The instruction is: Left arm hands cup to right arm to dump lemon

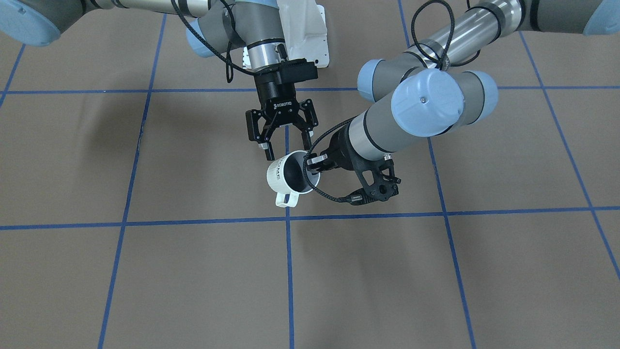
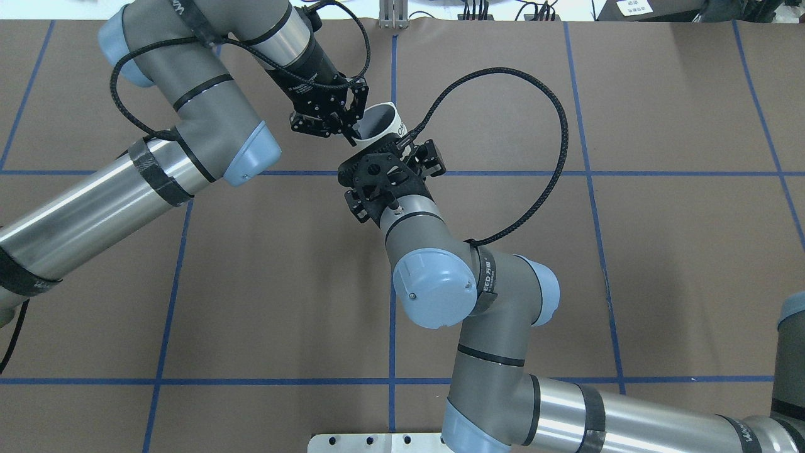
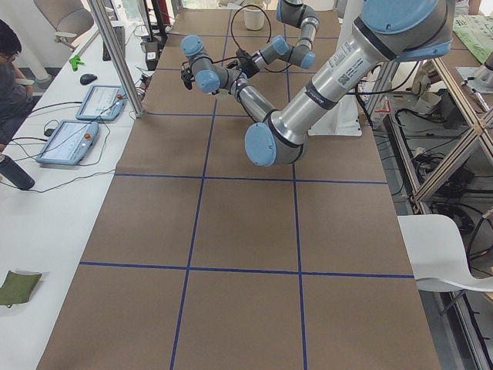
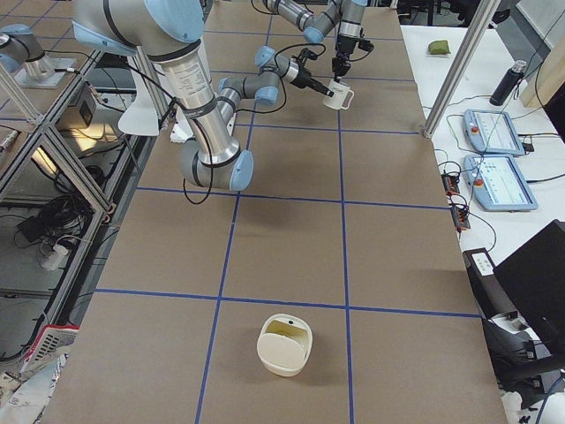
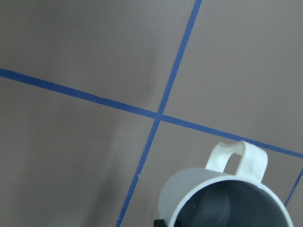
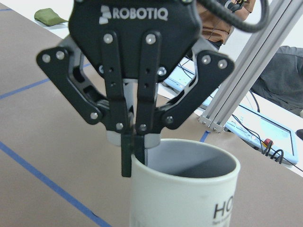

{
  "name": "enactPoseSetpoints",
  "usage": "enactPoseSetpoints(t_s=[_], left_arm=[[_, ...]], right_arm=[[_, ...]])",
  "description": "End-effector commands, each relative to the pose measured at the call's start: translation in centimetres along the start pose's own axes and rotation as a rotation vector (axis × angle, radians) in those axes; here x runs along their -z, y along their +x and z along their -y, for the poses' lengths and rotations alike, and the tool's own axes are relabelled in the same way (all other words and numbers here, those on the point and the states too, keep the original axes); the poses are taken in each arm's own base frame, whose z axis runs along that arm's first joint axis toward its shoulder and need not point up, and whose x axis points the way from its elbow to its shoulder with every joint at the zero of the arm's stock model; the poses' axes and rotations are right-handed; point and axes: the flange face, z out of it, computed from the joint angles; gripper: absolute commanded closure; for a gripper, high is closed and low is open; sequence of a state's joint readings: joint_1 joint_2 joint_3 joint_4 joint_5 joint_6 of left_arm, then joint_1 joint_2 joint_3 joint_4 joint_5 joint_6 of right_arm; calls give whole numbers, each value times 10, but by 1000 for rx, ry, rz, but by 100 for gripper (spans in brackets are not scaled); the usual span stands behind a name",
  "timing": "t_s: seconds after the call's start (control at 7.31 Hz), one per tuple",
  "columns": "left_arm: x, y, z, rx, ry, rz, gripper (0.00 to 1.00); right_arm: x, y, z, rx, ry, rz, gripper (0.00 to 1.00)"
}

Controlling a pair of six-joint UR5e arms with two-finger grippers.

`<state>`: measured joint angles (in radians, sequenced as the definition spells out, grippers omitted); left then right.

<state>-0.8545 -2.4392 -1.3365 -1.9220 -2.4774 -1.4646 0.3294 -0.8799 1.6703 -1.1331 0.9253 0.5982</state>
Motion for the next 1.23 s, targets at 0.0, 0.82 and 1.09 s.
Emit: enactPoseSetpoints(t_s=[0.0,0.82,1.09], left_arm=[[-6,-5,9,-7,17,-4,100],[11,-23,36,-26,116,15,100],[37,-66,67,-62,157,34,100]], right_arm=[[17,6,13,-22,20,20,1],[-33,164,59,-170,-297,114,1],[-46,228,58,-227,-460,103,1]])
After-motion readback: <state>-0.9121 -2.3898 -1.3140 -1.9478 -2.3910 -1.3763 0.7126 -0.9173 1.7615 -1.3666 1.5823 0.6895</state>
